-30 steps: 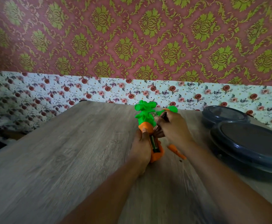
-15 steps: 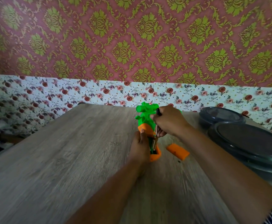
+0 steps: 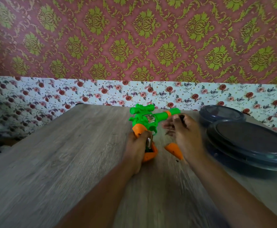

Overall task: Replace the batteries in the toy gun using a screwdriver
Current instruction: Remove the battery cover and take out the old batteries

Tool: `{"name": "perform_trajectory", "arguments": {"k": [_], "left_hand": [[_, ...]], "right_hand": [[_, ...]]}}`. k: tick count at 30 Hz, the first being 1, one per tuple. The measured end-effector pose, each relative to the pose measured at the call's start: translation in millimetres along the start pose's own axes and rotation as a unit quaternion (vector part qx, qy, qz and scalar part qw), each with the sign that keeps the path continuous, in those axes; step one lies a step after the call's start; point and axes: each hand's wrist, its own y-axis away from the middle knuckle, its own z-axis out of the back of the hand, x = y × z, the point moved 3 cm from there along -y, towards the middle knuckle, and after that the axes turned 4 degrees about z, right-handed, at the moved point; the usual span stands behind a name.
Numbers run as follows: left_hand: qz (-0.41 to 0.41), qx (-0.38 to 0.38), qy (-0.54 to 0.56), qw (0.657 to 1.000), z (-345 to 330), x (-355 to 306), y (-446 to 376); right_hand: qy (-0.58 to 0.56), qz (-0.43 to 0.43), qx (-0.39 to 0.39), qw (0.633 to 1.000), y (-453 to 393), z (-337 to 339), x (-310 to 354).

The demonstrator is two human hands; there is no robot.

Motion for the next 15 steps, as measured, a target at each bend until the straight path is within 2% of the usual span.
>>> {"name": "perform_trajectory", "arguments": {"k": [1, 3, 5, 7, 10, 15], "left_hand": [[-0.001, -0.001, 0.001, 1.0, 0, 0, -1], [-0.009, -0.001, -0.005, 1.0, -2, 1, -1], [-0.019, 0.006, -0.013, 1.0, -2, 1, -1], [-0.028, 0.011, -0.011, 0.999, -1, 2, 0], [-0.037, 0.014, -0.017, 0.999, 0, 1, 1], [-0.034, 0.001, -0.016, 0.999, 0, 3, -1]], "right_hand": [[0.008, 0.012, -0.012, 1.0, 0, 3, 1], [0.105, 0.046, -0.008, 0.993, 1, 9, 3], [0.218, 0.063, 0.049, 0.973, 3, 4, 0], [0.269, 0.044, 0.12, 0.954, 7, -6, -6], [0.25, 0.023, 0.172, 0.953, 13, -18, -13], [0.156, 0.006, 0.132, 0.979, 15, -13, -4]]}}
